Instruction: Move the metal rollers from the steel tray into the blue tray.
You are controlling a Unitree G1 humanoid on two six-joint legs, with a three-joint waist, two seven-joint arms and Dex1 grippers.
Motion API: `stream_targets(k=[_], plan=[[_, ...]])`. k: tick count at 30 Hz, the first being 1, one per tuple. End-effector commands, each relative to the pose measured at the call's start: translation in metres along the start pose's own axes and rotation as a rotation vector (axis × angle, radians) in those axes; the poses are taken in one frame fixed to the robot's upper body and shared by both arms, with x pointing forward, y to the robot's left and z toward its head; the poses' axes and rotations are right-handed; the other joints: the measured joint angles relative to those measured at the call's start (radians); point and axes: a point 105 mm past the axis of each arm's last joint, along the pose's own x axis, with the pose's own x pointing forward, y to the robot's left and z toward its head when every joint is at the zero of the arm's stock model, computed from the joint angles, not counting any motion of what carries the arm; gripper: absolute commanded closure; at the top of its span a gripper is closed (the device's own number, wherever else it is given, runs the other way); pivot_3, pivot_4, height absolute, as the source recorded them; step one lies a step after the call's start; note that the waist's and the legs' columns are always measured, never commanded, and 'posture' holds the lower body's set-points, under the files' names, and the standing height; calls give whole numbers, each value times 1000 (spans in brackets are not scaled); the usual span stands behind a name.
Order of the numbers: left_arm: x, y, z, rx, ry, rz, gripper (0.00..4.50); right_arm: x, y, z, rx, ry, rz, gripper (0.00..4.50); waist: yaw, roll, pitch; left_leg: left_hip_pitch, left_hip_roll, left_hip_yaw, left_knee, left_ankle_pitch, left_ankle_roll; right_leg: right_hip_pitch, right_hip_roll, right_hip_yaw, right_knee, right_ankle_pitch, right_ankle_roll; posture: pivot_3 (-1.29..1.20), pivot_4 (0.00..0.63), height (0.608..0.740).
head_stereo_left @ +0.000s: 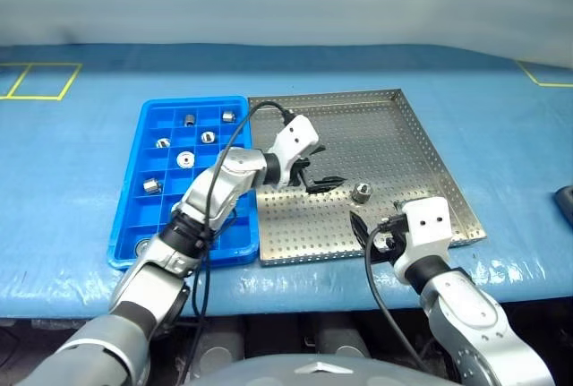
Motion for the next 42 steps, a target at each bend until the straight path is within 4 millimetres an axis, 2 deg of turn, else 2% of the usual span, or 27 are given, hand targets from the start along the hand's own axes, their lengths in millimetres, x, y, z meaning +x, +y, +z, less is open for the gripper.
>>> stream_targets(k=[1, 9, 14, 22, 30, 33, 39, 40, 42], plan=[[18, -2, 9, 35, -15, -8, 0, -9, 6, 11, 1, -76, 1, 35, -10, 0, 0, 0, 0, 0, 0, 0, 0, 0, 0, 1, 0, 0, 0, -131, 150, 740], [58, -7, 8, 12, 5, 12, 0, -21, 15, 2, 11, -76, 17, 35, -35, -1, 0, 0, -1, 3, 2, 0, 2, 0, 0, 4, 0, 1, 2, -193, 150, 740], [75, -9, 0, 18, 40, 32, 0, -26, 17, -1, 13, -70, 14, 35, -52, -1, 0, 0, -1, 4, 2, -1, 3, -1, 0, 6, -1, 1, 2, -217, 150, 740], [87, -18, -24, 51, 120, 27, 0, -27, 20, -1, 23, -70, 6, 35, -65, -1, 0, 1, -1, 5, 1, -1, 3, -1, 0, 7, 0, 2, 3, -230, 150, 740], [91, -36, -34, -13, 100, -54, 0, -25, 21, 2, 26, -71, 6, 35, -66, -1, 0, 1, -2, 6, 1, -2, 4, -1, -1, 9, -1, 2, 4, -230, 150, 740], [90, -37, -38, -35, 98, -58, 646, -25, 22, 2, 27, -70, 7, 0, -66, -1, 0, 1, -2, 6, 2, -2, 4, -1, -1, 9, 0, 2, 4, -229, 150, 740], [86, -37, -46, -51, 112, -62, 2661, -23, 23, 4, 27, -67, 19, 0, -66, -2, 0, 2, -2, 7, 2, -1, 5, -1, -1, 10, 0, 3, 5, -211, 150, 740], [85, -37, -46, -51, 110, -63, 2836, -22, 23, 4, 26, -67, 24, 0, -66, -2, -1, 2, -2, 7, 2, -1, 5, -1, -1, 10, 0, 3, 5, -211, 150, 740], [83, -35, -43, -48, 92, -59, 2835, -21, 25, 6, 21, -71, 35, 0, -65, -2, -1, 2, -2, 7, 2, -1, 5, 0, -1, 11, 0, 3, 5, -199, 150, 740]])
